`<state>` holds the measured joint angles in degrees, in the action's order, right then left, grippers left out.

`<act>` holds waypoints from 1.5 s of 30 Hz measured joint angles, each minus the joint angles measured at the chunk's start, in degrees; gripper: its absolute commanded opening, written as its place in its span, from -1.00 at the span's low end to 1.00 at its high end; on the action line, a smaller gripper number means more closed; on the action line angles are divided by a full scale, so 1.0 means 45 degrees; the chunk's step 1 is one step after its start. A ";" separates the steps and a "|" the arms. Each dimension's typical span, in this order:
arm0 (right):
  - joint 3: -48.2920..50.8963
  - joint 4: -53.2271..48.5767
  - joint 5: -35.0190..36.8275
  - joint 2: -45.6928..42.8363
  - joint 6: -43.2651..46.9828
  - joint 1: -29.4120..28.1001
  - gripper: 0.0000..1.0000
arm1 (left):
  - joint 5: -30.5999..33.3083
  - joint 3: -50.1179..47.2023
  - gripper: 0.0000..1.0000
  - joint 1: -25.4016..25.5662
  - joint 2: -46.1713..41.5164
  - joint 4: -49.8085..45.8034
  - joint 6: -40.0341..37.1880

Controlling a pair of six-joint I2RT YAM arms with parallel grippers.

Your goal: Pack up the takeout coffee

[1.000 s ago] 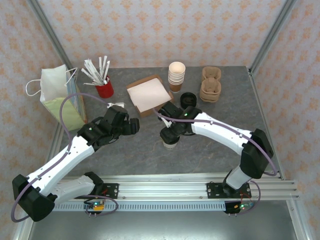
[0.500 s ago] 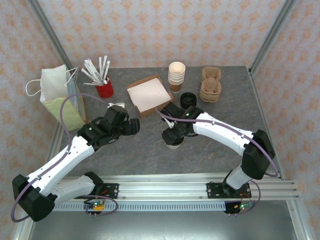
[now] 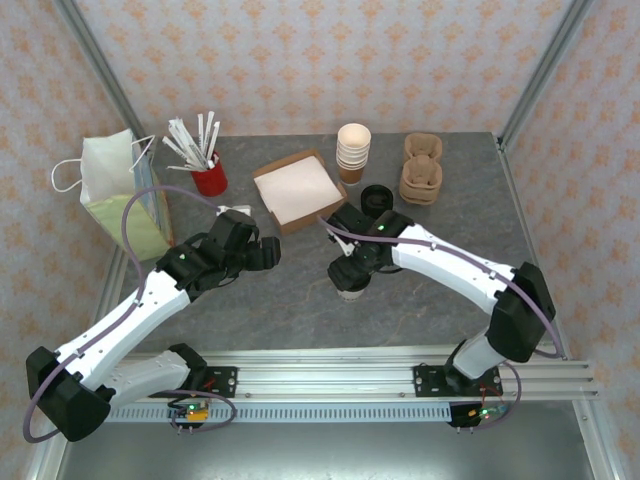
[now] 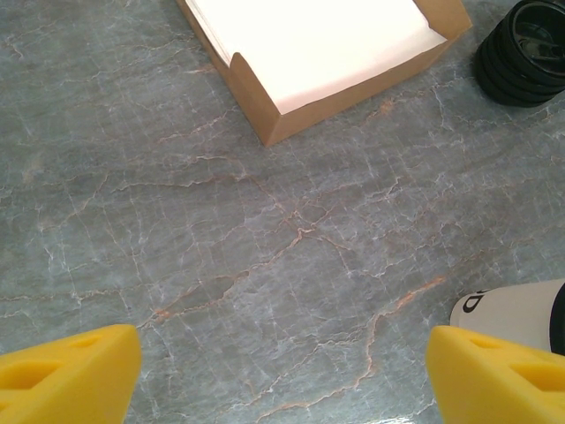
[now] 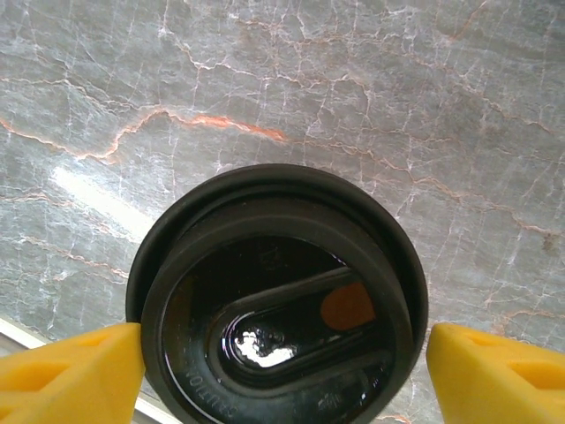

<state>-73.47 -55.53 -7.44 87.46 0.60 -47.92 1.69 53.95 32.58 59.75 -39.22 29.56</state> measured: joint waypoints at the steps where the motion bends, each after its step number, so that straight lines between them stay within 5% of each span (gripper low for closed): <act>1: -0.0005 -0.0005 0.0000 -0.0083 -0.0005 0.0029 0.67 | 0.0000 0.0000 0.69 0.0000 0.0000 0.0000 -0.0005; 13: -0.0160 0.0996 -0.0010 -0.2370 -0.0126 0.0189 0.72 | 0.0350 0.0000 0.69 0.0000 -0.0350 0.0015 -0.0287; 22: 0.1953 0.5814 -0.0525 -0.6105 -0.0160 0.0194 0.96 | 0.1030 0.0000 0.69 0.0000 -0.0782 0.0044 -0.0641; 26: 0.2555 0.7130 0.0155 -0.6101 -0.0442 0.0199 0.98 | 0.1399 0.0029 0.71 0.0000 -0.0894 0.0049 -0.0699; 35: 0.2803 0.7621 0.4551 -0.5027 -0.1758 0.0282 0.99 | 0.3643 0.1379 0.78 -0.0029 -0.0884 -0.0204 -0.1253; 45: 0.2977 0.7888 0.3157 -0.4925 -0.1195 0.0277 0.99 | 0.4775 0.2934 0.81 -0.0277 -0.0593 -0.0869 -0.1491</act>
<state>-60.07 -20.03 6.76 65.30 -4.78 -46.68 23.18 67.16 31.33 57.08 -43.13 22.85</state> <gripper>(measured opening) 0.994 0.899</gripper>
